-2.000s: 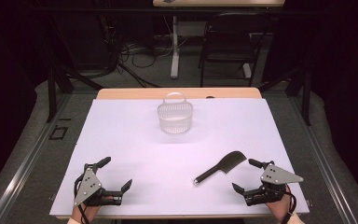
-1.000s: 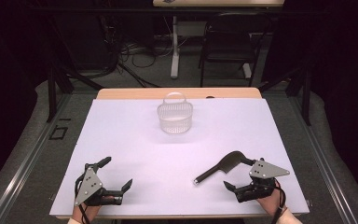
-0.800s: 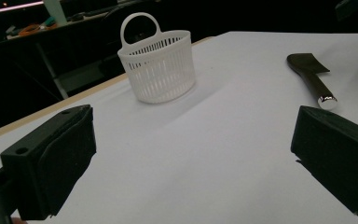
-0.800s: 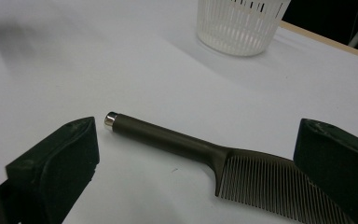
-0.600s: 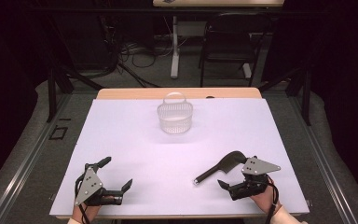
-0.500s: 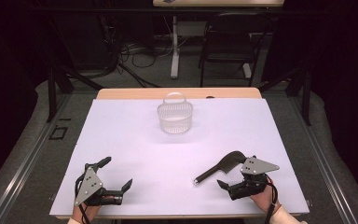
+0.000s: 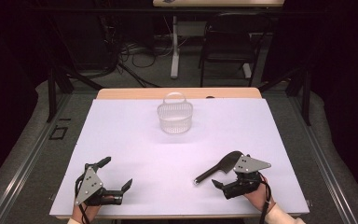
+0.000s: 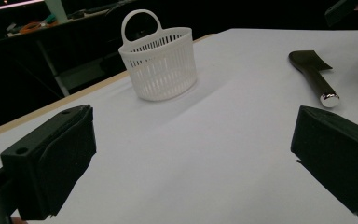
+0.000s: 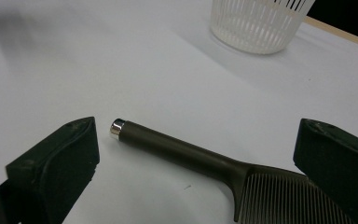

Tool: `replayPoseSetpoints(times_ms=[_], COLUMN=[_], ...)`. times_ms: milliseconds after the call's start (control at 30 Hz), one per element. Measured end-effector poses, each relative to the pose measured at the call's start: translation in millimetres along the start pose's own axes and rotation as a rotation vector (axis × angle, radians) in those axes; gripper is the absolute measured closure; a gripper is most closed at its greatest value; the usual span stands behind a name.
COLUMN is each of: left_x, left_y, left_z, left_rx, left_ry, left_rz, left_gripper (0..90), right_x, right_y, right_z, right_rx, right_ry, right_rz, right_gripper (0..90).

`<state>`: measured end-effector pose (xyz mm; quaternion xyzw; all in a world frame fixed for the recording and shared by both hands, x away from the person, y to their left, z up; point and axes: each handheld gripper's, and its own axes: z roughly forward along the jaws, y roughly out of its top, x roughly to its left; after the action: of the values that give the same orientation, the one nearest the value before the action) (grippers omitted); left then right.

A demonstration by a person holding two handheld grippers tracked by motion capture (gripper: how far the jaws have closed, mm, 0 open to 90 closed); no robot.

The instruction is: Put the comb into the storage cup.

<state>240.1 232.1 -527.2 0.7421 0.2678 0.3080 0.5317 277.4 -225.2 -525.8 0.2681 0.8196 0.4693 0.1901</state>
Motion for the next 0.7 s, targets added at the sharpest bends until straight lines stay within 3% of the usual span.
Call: replayPoseSetpoints(times_ms=[700], left_x=[0.3], left_y=[-0.1], left_z=[-0.6], left_rx=[-0.002], left_ry=[0.005], left_rz=[-0.002], left_gripper=[0.0], right_x=[5.9], right_y=[10.0], right_z=[20.7], right_rx=[0.022], right_ry=[0.032], right_rz=[-0.008], right_gripper=[0.0])
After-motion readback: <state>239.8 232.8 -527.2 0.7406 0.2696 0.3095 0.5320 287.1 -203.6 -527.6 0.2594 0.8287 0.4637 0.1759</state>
